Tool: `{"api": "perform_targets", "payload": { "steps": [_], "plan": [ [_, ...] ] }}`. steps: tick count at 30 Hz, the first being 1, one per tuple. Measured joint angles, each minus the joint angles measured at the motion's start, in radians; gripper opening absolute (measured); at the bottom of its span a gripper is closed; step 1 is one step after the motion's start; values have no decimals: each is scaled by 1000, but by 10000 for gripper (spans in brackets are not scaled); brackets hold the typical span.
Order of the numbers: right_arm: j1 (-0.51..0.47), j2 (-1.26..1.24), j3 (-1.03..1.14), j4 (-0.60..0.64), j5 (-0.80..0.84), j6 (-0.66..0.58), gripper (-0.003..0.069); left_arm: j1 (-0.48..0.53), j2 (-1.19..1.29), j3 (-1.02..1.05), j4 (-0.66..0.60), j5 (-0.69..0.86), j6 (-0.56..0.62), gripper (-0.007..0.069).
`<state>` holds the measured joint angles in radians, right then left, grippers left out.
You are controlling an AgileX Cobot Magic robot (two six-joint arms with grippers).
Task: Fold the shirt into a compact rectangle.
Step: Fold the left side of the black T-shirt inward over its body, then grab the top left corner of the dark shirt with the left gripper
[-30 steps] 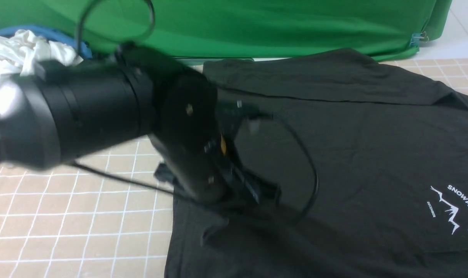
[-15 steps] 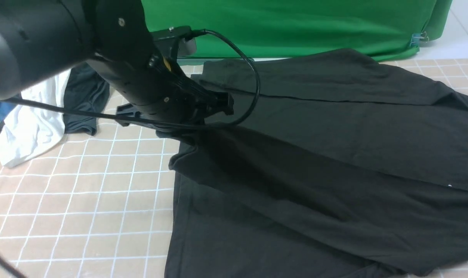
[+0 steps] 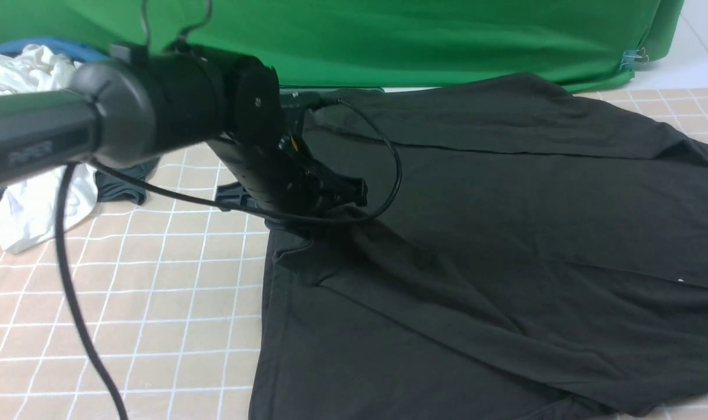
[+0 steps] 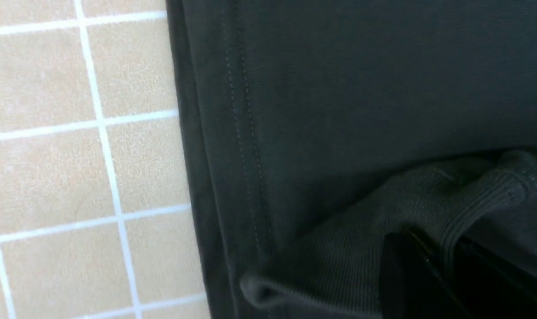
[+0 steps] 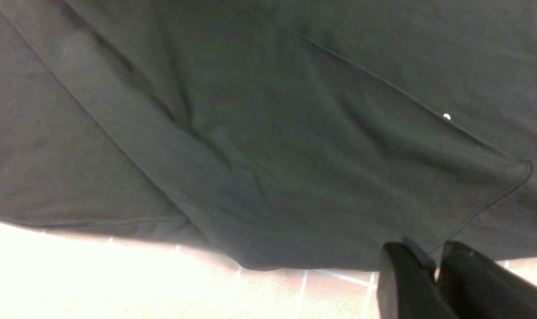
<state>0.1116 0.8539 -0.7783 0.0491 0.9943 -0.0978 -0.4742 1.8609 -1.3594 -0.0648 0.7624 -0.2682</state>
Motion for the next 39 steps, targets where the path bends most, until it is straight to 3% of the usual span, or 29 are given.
{"api": "perform_targets", "payload": {
  "steps": [7,13,16,21,28,34,39],
  "plan": [
    [0,0,0,0,0,1,162,2,6,0,147,-13,-87,123],
    [0,0,0,0,0,4,165,50,6,-10,229,-49,-157,298],
    [0,0,0,0,0,4,165,108,8,-58,167,-27,-162,377],
    [0,0,0,0,0,8,165,190,20,-196,2,-22,-95,437],
    [0,0,0,0,-11,11,165,248,188,-492,-219,2,9,449],
    [0,0,0,1,-11,34,165,249,395,-716,-248,33,29,449],
    [0,0,0,1,-11,37,165,249,531,-838,-254,-45,30,449]
  ]
}}
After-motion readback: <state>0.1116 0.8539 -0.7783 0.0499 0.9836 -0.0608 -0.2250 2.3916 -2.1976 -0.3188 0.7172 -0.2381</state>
